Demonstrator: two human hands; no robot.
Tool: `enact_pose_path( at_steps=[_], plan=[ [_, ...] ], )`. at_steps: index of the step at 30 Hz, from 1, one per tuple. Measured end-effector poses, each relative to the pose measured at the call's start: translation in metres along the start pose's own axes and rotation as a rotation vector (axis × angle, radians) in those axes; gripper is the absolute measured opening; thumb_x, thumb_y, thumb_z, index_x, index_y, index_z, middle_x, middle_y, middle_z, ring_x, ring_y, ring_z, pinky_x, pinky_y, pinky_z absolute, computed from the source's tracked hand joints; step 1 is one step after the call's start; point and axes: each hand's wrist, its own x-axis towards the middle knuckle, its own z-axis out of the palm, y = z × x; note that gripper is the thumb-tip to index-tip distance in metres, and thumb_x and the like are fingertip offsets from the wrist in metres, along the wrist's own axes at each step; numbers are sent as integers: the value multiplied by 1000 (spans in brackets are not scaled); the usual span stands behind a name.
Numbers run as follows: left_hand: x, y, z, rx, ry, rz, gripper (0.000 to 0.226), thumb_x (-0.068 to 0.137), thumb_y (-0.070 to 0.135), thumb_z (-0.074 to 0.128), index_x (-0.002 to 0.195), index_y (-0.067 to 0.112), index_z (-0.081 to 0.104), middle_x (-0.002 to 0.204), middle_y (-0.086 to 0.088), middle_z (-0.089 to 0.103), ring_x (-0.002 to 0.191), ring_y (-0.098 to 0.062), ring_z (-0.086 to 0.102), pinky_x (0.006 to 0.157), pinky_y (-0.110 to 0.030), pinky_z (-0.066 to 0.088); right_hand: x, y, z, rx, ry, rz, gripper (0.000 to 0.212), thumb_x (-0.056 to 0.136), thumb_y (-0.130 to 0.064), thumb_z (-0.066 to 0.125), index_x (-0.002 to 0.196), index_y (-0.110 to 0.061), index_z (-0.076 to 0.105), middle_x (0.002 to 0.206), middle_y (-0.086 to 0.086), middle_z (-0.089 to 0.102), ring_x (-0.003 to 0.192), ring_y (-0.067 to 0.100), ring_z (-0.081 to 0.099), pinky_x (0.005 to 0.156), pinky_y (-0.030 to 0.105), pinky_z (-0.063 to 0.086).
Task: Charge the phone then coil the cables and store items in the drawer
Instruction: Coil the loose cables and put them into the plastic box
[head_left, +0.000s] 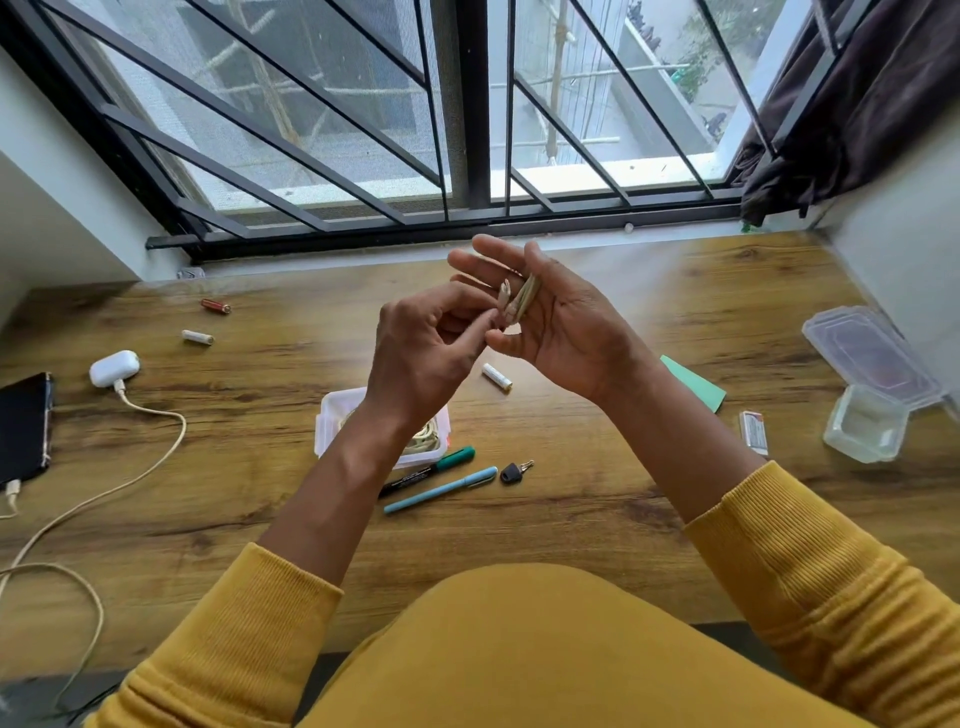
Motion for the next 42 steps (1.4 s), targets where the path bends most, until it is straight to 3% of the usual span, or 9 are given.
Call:
enact_pose_path(
  at_steps=[6, 9, 13, 17, 20, 22, 25, 34, 42],
  plan=[
    [1, 3, 3, 124, 204, -102, 22, 85, 37, 88, 82, 23, 70, 73, 13, 69, 64, -8, 66, 61, -26, 53, 1, 2, 12, -84, 3, -8, 54, 116, -41, 24, 153, -10, 48, 153, 8, 58, 135, 21, 60, 84, 36, 62],
    [3, -2, 2, 241, 274, -144, 52, 75, 51, 90, 97, 24, 50, 90, 8, 57, 78, -12, 52, 68, -28, 45, 0, 3, 13, -135, 24, -34, 53, 116, -40, 25, 147, -7, 53, 150, 12, 61, 139, 24, 58, 84, 35, 63],
    [5, -9, 0, 40, 109, -230, 78, 74, 46, 87, 137, 25, 45, 132, 6, 55, 116, -15, 58, 85, -33, 56, -1, 3, 16, -152, 45, -5, 46, 116, -38, 30, 127, -6, 61, 126, 16, 72, 115, 26, 71, 71, 30, 61],
    [10, -1, -9, -561, -221, -295, 64, 96, 40, 46, 157, 20, 41, 153, -4, 54, 131, -15, 55, 88, -24, 52, -5, 4, 15, -161, -2, 115, 37, 116, -38, 32, 100, -16, 57, 84, 3, 66, 77, 15, 66, 51, 22, 48],
    [11, 6, -11, -620, -367, -376, 64, 110, 50, 17, 149, 17, 56, 120, 1, 71, 102, -17, 67, 85, -31, 53, -8, 4, 15, -144, -121, 217, 36, 114, -39, 31, 93, -17, 51, 71, -2, 50, 66, 13, 53, 45, 19, 40],
    [12, 4, -9, -503, -382, -384, 58, 111, 50, 28, 133, 13, 67, 89, 5, 63, 86, -18, 65, 87, -44, 57, -8, 3, 16, -126, -182, 248, 37, 114, -39, 31, 91, -17, 50, 68, -3, 43, 62, 12, 44, 43, 19, 40],
    [12, 2, -6, -390, -342, -337, 44, 109, 43, 40, 109, 3, 59, 78, 14, 60, 80, -17, 63, 85, -64, 59, -6, 1, 15, -87, -208, 305, 45, 112, -47, 27, 86, -17, 48, 65, -4, 36, 59, 12, 37, 41, 21, 40],
    [9, -2, -10, -315, -221, -262, 30, 110, 33, 56, 99, 6, 60, 77, -1, 71, 70, -33, 77, 54, -47, 63, -3, 2, 12, -115, -149, 275, 50, 105, -44, 31, 82, -10, 60, 62, 2, 45, 56, 17, 43, 46, 26, 35],
    [1, 4, 2, 18, 22, -82, 30, 105, 42, 64, 89, 17, 60, 79, 4, 72, 66, -17, 75, 51, -46, 61, 2, 2, 20, -250, 289, 184, 52, 110, -46, 43, 68, -16, 53, 54, -2, 41, 48, 13, 37, 46, 24, 27]
  ],
)
